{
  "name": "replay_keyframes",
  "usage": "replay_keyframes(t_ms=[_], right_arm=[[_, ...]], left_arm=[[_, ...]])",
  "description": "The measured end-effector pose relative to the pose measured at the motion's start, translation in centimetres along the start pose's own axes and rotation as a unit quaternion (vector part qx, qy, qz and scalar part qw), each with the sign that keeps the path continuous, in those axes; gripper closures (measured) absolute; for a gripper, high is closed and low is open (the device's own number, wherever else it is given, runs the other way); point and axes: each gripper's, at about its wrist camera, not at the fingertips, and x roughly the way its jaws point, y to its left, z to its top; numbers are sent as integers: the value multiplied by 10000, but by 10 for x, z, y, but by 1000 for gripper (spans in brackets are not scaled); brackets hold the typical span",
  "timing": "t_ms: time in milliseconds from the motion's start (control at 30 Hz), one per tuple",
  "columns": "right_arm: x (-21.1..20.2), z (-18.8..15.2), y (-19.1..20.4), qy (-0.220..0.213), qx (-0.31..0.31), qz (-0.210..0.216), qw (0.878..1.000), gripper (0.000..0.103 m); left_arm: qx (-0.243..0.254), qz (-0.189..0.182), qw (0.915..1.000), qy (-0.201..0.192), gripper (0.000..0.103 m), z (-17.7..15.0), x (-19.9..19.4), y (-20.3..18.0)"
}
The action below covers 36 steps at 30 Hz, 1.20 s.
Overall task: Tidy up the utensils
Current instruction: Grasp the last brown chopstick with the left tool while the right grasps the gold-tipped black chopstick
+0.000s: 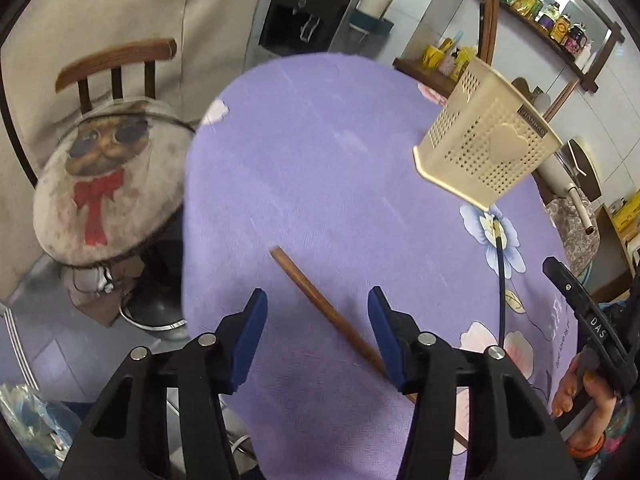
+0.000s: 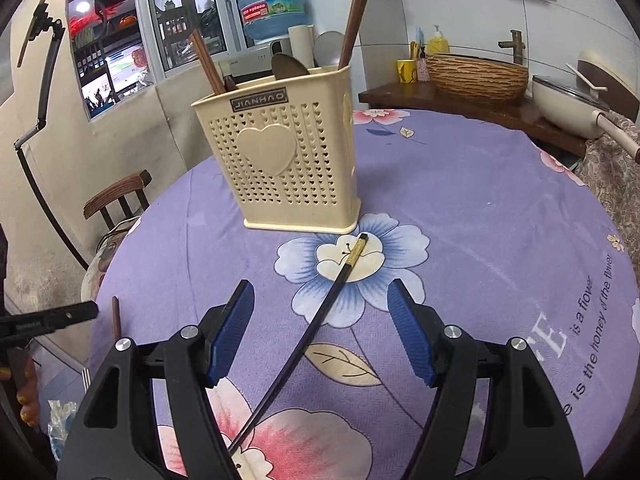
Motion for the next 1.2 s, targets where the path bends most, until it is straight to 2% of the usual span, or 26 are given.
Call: replay_keyframes(t_ms=[200,333,500,767,800,833,900,967,1033,1067,1100,1167,1200], right_arm=[[-1,-4,-2,50,56,10,10000,34],[3,-6,-5,100,131,22,9999,34],[9,-4,-5,200,92,17,9998,34],[37,7,-4,592,-54,-113,9982,35],[41,8,-2,635,-83,-155,9978,37],[46,10,0,678,-121,-202,9974,43],[56,12,3,786,-185,-297,9963,47],[66,14,3,884,-190,-359,9953,55],[76,16,0,1002,-100,-388,9942,58],[82,16,-2,1091,-44,-353,9934,62],[84,15,-3,1055,-60,-368,9937,64],[89,18,-1,1075,-196,-494,9928,73],[91,19,0,1088,-209,-480,9927,73]], left_arm=[[174,152,9997,97,54,-7,13,-12],[267,59,9995,131,54,-4,21,-24],[729,47,9973,51,55,8,44,-57],[1313,-58,9911,196,70,25,69,-97],[1330,-94,9908,224,73,26,71,-100],[1360,-123,9903,248,75,27,73,-102],[1454,-109,9890,259,79,28,76,-106],[1482,-122,9885,272,79,27,78,-108],[1490,-136,9884,275,79,24,76,-107],[1481,-135,9885,272,79,23,75,-108],[1455,-125,9889,262,79,21,74,-107],[1415,-68,9897,214,79,17,71,-108],[1420,-22,9897,188,79,14,71,-109]])
